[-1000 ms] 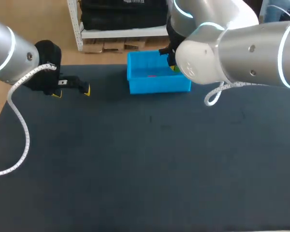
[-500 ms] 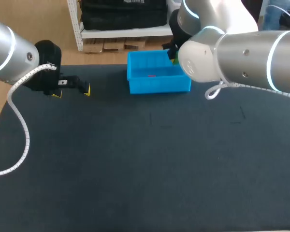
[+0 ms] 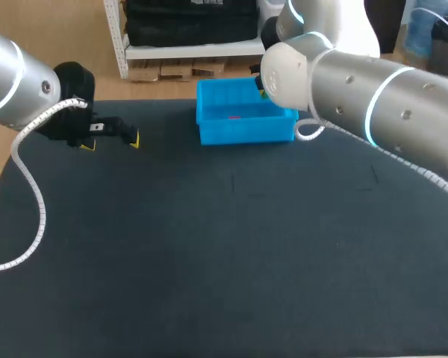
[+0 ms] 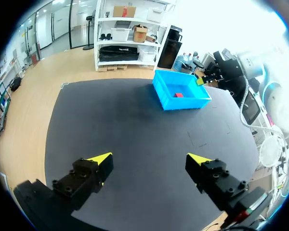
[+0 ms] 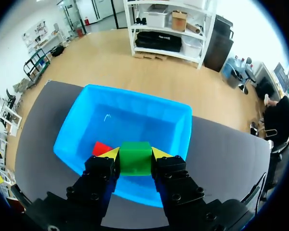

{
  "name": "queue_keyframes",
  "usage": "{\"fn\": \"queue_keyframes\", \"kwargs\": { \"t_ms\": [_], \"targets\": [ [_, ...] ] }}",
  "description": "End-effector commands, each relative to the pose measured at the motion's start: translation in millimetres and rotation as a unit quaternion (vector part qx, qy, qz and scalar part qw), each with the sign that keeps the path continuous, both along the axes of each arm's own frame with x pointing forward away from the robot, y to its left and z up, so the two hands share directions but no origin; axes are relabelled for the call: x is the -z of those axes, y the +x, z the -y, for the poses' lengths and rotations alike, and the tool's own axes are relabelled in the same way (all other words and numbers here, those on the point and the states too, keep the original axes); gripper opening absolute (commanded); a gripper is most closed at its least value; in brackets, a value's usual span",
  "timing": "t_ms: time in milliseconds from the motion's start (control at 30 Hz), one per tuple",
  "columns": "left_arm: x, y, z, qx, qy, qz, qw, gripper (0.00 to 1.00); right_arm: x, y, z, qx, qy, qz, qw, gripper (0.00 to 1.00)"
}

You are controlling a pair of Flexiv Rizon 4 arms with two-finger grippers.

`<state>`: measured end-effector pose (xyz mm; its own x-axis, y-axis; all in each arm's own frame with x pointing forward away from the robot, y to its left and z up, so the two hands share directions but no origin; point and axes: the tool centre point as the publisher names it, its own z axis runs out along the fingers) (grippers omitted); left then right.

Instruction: Use the left arm to pick the red cube and place it into the blue plastic box first, then use the right arm to grasp the green cube and put it into the same blue plastic box after the first action is fully finished.

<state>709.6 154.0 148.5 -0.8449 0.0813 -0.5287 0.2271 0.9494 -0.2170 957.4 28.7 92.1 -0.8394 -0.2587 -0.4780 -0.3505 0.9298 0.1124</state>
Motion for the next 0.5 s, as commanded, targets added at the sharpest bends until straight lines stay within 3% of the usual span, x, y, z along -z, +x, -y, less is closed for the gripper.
{"fn": "queue_keyframes", "kwargs": {
  "t_ms": [33,500],
  "targets": [
    [0.8,0.6,0,0.0,-0.001,0.001,1.0,1.0,6,31.6,-10,-0.011,-0.009,-0.049,0.999,0.0],
    [0.8,0.6,0,0.0,-0.001,0.001,1.0,1.0,23,41.4,-11,-0.016,0.011,-0.09,0.996,0.0]
  ]
}}
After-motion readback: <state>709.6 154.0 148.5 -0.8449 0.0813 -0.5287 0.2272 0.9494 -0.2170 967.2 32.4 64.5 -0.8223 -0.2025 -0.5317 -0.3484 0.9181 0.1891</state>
